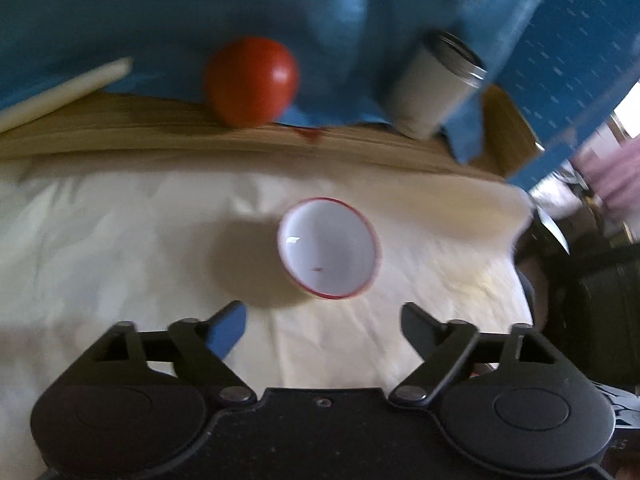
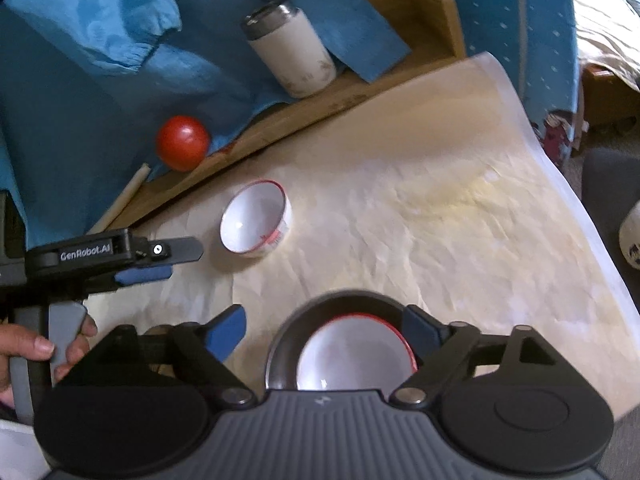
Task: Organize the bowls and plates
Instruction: 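Lower the white bowl into the steel bowl and open both grippers, then move both grippers to the rim of the second white bowl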
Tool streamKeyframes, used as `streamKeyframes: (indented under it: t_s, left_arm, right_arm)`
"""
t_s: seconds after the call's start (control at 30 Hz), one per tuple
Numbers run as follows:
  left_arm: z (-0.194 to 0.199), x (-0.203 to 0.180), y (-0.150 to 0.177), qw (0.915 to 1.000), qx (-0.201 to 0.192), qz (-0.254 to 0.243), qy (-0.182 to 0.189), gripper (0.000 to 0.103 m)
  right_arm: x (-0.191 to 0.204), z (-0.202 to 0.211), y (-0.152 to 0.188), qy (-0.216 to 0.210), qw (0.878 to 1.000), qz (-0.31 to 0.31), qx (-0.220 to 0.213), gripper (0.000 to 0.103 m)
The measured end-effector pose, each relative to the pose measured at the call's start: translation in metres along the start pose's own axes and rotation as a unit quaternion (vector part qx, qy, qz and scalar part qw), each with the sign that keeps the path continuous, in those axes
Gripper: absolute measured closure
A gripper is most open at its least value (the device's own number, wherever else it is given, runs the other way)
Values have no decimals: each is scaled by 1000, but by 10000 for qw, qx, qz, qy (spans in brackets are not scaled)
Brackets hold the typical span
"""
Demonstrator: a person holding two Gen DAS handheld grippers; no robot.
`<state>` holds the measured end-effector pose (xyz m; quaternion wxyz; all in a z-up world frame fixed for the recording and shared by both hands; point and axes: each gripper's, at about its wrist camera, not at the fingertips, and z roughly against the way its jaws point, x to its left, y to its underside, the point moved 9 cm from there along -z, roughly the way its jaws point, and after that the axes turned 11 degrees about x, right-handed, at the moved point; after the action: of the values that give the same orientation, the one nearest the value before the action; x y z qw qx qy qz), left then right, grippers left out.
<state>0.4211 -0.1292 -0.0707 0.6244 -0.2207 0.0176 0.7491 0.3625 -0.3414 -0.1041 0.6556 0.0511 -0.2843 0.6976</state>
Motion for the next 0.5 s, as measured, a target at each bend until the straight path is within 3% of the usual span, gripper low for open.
streamKeyframes:
  t_s: [0.17, 0.33, 0.5]
  left_arm:
    - [7, 32, -3, 9979, -136, 543, -316, 1]
    - [13, 58, -5, 9945, -261, 874, -515, 1]
    - [10, 65, -6, 9933, -257, 946, -617, 1]
  right_arm:
    - [10, -13, -8, 19, 9999, 151, 29, 1]
    - [22, -23, -15, 32, 9990, 453, -23, 0]
    - [32, -23, -27, 398, 9942, 930, -366, 0]
